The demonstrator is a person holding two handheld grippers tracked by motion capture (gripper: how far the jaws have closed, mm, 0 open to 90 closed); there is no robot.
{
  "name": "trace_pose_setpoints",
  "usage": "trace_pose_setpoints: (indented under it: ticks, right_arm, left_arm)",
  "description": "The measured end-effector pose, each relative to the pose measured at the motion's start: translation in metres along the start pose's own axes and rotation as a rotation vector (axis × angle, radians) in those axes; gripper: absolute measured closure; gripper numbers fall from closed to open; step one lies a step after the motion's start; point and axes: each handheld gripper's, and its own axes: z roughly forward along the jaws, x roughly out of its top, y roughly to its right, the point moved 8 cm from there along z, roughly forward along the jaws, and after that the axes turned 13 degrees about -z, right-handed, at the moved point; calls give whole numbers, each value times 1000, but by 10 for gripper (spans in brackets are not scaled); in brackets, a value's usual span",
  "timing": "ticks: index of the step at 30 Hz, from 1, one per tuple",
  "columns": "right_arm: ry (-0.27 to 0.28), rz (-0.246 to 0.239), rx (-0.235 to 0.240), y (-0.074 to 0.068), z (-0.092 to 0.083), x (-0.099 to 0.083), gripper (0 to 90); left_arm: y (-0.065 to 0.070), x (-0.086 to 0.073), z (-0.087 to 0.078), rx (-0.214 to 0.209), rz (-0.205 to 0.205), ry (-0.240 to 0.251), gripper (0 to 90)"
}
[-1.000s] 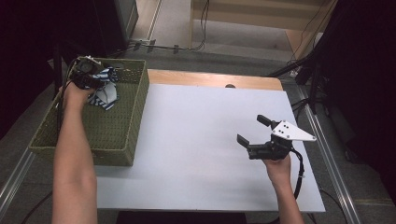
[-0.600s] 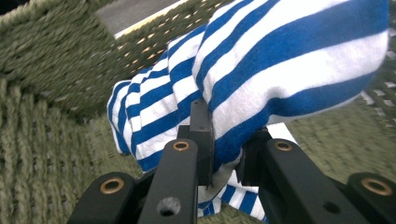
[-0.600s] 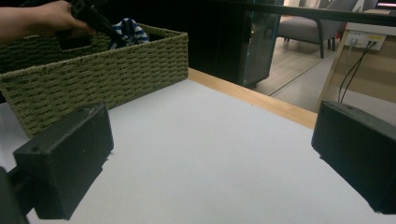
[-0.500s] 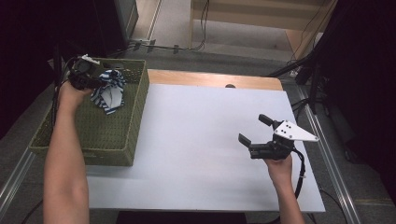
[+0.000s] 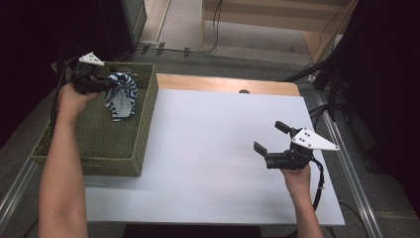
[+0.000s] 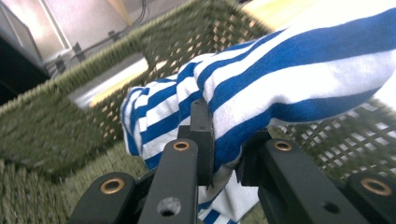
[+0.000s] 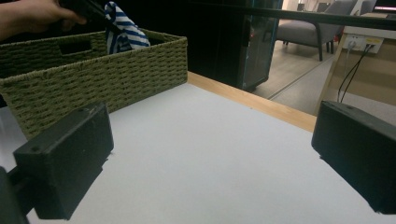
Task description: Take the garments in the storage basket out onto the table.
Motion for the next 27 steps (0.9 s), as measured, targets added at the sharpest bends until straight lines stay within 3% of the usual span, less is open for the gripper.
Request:
trace_pose_setpoints:
  ticks: [6,13,18,24,27]
  right_arm:
    - [4,-4,-2,0,0,0,0]
    - [6,-2,-1,0,0,1,0]
    - [8,1,-3,0,-1,1,0]
    - [15,2,-1,1,-1,2,0]
    - [17,3,-3,1,-2,2,0]
  left_arm:
    - [13,8,-11,-42,52,55,818]
    - [34,21,-28,-118,97,154,818]
    - [50,28,-35,-144,140,183,818]
    - [66,37,-46,-204,153,242,818]
    - [78,41,-51,-240,179,265,819]
